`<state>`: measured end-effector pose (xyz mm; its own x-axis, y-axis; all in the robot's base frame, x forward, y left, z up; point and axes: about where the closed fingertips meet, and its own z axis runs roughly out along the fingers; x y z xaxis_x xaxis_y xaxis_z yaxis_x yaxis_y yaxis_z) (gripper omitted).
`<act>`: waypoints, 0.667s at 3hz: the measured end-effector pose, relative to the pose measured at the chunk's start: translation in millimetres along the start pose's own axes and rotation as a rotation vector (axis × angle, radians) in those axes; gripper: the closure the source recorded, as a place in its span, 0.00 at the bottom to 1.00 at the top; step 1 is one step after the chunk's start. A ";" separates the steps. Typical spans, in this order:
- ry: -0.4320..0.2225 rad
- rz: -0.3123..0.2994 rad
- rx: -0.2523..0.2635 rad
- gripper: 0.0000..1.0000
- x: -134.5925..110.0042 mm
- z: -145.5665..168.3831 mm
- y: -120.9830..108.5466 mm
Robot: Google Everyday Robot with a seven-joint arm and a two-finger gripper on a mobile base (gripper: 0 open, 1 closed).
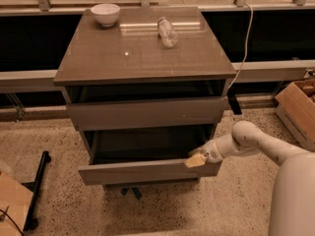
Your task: Open middle drawer
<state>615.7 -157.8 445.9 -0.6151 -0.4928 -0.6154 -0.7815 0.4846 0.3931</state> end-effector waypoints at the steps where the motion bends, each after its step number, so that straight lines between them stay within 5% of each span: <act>1: 0.028 0.076 -0.005 0.46 27.8 -12.5 21.7; 2: 0.028 0.076 -0.005 0.23 27.3 -12.5 20.9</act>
Offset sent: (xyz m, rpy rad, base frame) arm -0.1893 -0.0684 0.0057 -0.0537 0.3522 -0.2486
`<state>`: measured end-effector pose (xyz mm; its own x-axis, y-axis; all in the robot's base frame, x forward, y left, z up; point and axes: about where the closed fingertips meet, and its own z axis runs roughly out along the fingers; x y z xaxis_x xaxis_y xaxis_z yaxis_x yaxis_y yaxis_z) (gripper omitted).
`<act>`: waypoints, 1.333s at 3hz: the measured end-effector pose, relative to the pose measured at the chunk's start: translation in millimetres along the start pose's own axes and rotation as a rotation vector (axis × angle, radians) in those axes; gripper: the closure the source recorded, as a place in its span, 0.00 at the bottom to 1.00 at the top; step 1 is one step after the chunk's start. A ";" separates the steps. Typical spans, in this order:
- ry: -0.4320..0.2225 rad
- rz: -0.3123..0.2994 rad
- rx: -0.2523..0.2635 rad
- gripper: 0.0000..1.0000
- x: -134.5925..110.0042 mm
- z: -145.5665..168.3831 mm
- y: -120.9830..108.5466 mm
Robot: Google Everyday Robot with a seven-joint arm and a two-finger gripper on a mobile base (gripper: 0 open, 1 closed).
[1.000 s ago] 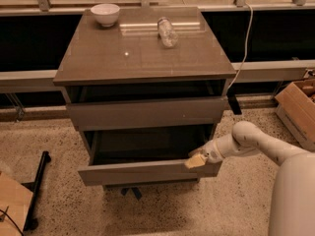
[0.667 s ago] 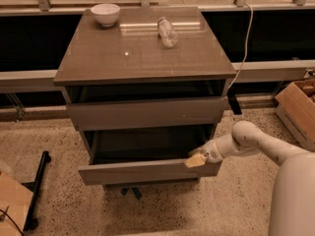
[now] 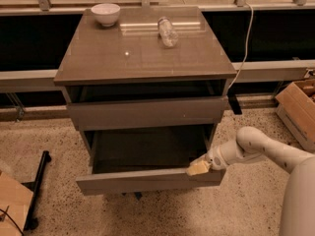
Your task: Open middle drawer
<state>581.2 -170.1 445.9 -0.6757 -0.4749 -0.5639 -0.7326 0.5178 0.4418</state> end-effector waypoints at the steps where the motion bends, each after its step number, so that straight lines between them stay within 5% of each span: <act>1: 0.016 0.072 0.002 0.01 26.6 -10.6 17.7; 4: 0.027 0.131 0.007 0.00 45.8 -15.1 32.7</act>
Offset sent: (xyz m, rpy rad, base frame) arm -0.2078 -0.0653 0.0030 -0.0429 0.3562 -0.3270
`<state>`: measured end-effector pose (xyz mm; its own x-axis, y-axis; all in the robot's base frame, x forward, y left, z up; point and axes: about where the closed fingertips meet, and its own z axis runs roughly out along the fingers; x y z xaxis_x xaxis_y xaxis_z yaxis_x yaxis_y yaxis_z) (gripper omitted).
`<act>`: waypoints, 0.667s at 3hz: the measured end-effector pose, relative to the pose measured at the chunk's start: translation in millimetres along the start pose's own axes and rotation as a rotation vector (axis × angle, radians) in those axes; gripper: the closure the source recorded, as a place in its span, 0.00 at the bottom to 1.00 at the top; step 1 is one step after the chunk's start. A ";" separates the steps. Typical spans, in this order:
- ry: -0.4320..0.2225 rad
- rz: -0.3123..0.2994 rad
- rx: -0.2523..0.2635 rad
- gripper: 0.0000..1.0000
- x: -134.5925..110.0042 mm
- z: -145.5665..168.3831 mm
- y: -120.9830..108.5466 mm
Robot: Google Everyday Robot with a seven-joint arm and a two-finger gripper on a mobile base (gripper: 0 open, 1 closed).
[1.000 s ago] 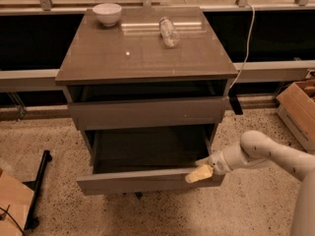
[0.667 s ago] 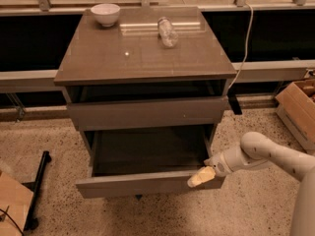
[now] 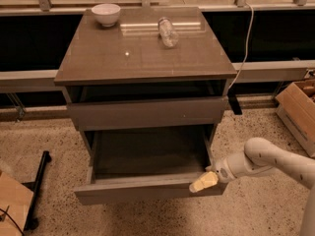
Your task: Open middle drawer
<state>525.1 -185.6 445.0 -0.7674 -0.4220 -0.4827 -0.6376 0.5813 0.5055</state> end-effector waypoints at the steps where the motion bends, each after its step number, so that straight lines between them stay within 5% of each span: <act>1: 0.071 -0.016 -0.039 0.00 5.8 3.8 8.4; 2: 0.164 -0.031 -0.080 0.17 22.5 0.5 25.9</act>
Offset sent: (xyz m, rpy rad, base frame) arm -0.0800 0.0015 0.0127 -0.0979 0.2140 0.2767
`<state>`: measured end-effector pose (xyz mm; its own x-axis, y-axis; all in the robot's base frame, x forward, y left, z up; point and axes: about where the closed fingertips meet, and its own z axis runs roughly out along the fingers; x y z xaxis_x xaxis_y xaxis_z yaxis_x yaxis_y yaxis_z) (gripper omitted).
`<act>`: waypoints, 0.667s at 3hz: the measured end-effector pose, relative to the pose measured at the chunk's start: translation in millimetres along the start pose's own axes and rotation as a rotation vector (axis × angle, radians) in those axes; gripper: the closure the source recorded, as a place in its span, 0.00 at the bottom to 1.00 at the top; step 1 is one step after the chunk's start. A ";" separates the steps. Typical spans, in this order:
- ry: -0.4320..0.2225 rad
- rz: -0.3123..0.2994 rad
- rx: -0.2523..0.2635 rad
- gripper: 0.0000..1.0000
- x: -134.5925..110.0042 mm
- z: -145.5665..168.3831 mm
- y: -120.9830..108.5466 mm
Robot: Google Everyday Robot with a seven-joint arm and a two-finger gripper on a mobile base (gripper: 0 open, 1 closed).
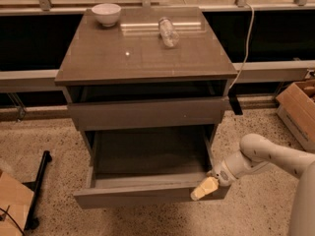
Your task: Open middle drawer
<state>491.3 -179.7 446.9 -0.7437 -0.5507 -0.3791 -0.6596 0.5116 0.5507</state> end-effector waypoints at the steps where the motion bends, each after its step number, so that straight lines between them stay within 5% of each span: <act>1: 0.000 0.000 0.000 0.41 0.1 0.0 0.0; 2: 0.057 0.030 -0.055 0.64 25.9 2.9 14.8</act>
Offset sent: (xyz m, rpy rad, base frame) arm -0.1019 -0.0217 -0.0066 -0.0041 0.2741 0.1025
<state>461.9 -184.5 443.1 -0.7543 -0.5734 -0.3198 -0.6292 0.4922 0.6016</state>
